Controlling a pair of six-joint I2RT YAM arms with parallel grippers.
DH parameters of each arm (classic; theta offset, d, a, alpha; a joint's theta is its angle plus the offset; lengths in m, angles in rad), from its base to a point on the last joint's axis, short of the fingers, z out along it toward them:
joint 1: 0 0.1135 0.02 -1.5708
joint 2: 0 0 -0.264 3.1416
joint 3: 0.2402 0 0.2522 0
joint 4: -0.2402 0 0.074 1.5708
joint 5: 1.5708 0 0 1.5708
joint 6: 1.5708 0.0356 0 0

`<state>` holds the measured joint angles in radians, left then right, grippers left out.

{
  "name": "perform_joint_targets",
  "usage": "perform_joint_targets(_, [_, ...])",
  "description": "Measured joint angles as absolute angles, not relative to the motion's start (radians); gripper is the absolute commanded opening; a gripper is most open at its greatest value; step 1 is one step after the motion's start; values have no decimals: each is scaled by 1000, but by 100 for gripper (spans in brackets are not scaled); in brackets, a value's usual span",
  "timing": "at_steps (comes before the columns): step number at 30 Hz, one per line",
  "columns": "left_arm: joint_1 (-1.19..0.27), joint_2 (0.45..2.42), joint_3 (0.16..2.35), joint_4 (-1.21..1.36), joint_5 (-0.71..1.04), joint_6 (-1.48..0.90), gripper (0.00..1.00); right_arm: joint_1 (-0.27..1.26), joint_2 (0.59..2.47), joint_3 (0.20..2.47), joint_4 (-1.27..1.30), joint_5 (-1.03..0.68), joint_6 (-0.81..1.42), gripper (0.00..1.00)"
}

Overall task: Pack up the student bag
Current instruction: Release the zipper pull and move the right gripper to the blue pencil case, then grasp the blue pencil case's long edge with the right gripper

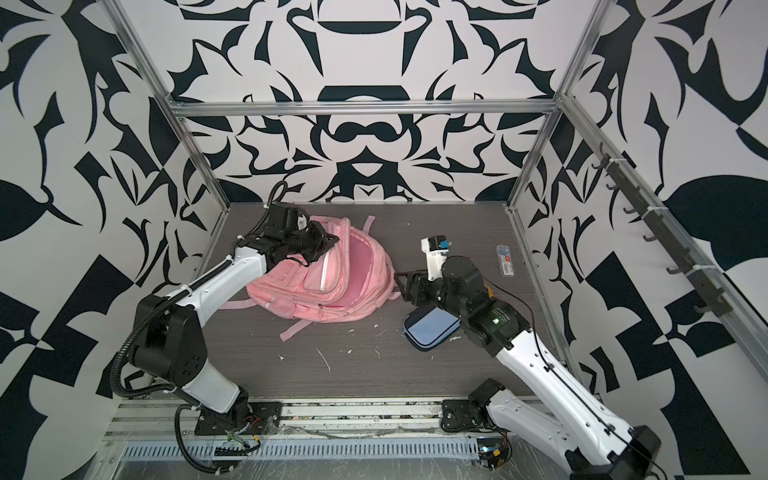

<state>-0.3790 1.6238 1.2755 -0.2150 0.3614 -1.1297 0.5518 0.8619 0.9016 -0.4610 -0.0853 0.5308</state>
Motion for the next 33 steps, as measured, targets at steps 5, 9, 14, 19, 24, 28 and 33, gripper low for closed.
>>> perform_joint_targets(5, [-379,1625,1279,-228,373,-1071,0,427,820,841,-671,-25,667,70])
perform_joint_targets(9, [-379,1623,1279,-243,381,-1025,0,348,791,733,-744,-30,779,70])
perform_joint_targets(14, [-379,1606,1279,-266,392,-985,0,271,780,614,-738,-90,858,69])
perform_joint_targets(19, [-379,1568,1257,-276,408,-966,0,193,812,568,-704,-154,885,69])
perform_joint_targets(24, [-380,1549,1235,-282,426,-963,0,153,855,535,-661,-191,894,69])
perform_joint_targets(28, [-382,1550,1235,-283,436,-958,0,131,919,500,-612,-199,900,67])
perform_joint_targets(33, [-384,1549,1229,-273,448,-957,0,125,1021,466,-538,-194,912,66])
